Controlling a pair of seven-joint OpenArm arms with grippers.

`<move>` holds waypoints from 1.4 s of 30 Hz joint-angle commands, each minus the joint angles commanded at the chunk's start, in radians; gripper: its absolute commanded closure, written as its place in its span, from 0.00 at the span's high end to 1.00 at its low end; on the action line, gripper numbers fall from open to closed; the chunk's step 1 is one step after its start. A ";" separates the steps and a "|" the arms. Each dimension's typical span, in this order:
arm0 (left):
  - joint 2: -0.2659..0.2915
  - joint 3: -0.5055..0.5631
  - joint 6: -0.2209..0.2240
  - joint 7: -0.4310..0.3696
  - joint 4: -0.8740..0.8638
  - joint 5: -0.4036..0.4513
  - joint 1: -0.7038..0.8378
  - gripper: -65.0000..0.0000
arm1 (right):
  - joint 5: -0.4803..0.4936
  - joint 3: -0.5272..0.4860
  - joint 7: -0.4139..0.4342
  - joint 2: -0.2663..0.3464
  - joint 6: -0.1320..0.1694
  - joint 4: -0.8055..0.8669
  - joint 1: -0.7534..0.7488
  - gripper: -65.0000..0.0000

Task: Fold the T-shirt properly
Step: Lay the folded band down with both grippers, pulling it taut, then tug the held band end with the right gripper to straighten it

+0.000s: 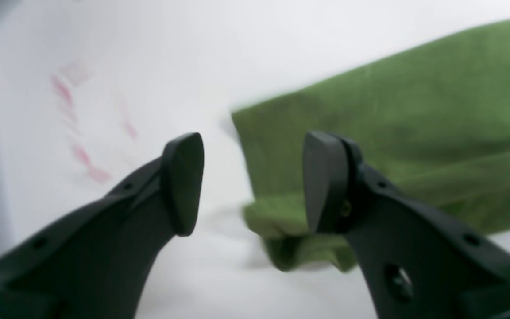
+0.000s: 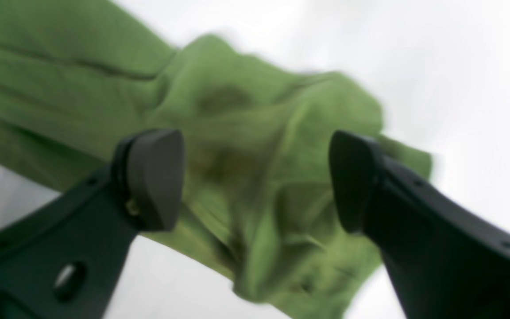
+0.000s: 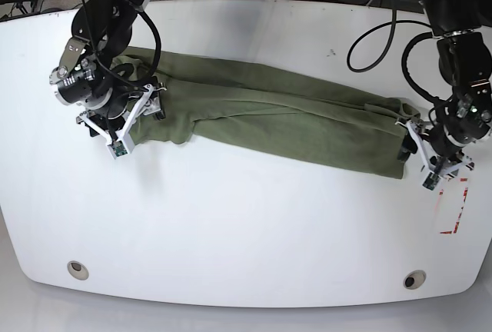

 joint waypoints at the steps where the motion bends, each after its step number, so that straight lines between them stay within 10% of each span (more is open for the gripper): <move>1: 0.006 -0.002 0.000 0.000 -0.009 0.014 0.000 0.51 | 0.000 0.000 0.003 0.000 0.000 -0.006 -0.005 0.48; 7: 0.038 0.000 0.000 -0.002 -0.109 0.127 -0.006 0.41 | -0.006 0.006 0.057 0.005 0.000 -0.086 -0.018 0.22; 20: 0.035 -0.078 0.000 0.002 -0.075 0.157 0.146 0.30 | -0.256 0.005 0.157 0.026 0.000 -0.230 -0.017 0.25; 35: 0.041 -0.120 0.000 0.003 0.058 0.153 0.328 0.30 | -0.262 -0.003 0.178 0.026 0.000 -0.249 0.000 0.26; 42: 0.041 -0.121 0.000 0.003 0.057 0.153 0.331 0.30 | -0.261 0.002 0.061 0.025 0.000 -0.060 0.041 0.55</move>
